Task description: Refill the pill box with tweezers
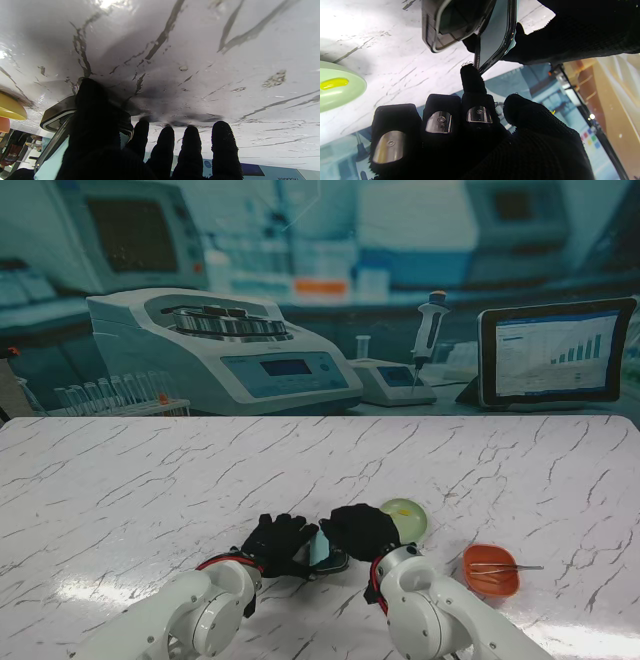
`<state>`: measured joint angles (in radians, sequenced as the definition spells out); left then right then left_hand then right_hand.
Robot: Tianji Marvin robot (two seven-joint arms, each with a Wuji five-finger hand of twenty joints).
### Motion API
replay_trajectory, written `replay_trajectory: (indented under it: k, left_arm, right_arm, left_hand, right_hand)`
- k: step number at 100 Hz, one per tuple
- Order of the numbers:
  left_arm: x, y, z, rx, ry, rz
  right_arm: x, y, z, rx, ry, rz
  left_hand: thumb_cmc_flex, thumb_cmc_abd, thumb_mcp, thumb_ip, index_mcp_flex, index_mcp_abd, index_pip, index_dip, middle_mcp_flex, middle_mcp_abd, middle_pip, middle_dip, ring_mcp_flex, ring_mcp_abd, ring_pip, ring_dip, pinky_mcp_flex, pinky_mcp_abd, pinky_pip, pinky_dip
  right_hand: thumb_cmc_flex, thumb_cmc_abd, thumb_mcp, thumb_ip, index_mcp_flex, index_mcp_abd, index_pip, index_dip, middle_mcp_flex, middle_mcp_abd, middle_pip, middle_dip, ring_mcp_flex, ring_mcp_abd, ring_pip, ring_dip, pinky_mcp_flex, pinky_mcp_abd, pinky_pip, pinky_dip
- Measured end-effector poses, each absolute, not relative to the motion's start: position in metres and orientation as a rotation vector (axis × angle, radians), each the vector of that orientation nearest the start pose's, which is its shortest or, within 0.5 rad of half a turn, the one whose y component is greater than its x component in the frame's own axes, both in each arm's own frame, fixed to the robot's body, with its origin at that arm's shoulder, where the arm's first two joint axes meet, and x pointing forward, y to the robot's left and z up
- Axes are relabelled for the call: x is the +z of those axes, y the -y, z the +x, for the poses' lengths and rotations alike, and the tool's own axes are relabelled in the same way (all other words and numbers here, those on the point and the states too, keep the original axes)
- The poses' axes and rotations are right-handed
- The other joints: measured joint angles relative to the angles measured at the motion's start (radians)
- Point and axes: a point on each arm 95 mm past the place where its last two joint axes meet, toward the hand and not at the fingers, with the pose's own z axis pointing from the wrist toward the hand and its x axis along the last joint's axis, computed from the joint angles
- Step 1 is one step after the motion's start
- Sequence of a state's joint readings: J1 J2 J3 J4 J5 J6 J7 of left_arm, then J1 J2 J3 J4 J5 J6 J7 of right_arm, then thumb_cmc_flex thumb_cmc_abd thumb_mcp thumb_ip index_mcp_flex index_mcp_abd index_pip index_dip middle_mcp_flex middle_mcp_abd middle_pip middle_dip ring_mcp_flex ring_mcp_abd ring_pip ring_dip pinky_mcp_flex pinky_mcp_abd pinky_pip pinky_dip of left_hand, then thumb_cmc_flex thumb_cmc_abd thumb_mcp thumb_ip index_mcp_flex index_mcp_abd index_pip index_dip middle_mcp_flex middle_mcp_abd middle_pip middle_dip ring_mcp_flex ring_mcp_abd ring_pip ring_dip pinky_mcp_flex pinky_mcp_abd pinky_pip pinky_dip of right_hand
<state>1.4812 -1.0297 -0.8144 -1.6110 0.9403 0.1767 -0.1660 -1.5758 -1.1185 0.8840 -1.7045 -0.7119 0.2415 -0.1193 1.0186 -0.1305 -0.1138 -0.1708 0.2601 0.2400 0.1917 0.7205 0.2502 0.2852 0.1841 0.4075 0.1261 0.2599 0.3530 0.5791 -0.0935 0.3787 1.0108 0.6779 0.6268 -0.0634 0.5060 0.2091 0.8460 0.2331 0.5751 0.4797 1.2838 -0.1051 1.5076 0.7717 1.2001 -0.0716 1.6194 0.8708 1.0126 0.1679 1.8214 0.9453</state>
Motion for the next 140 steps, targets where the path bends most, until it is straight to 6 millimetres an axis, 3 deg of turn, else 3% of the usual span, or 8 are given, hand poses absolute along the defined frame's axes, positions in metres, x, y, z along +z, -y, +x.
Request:
replay_trajectory:
  k: [140]
  left_arm:
    - [-0.385, 0.088, 0.350, -1.300, -1.944, -1.278]
  right_arm:
    - [-0.333, -0.126, 0.332, -2.267, 1.889, -1.994]
  left_hand:
    - [0.010, 0.001, 0.003, 0.002, -0.001, 0.000, -0.010, -0.001, 0.000, 0.000, 0.000, 0.000, -0.004, 0.000, -0.006, -0.002, 0.000, 0.000, 0.000, 0.000]
  right_hand:
    - [0.000, 0.001, -0.032, 0.000, -0.008, -0.029, -0.073, -0.052, -0.001, 0.000, 0.000, -0.011, 0.000, 0.000, 0.000, -0.011, 0.002, 0.000, 0.000, -0.011]
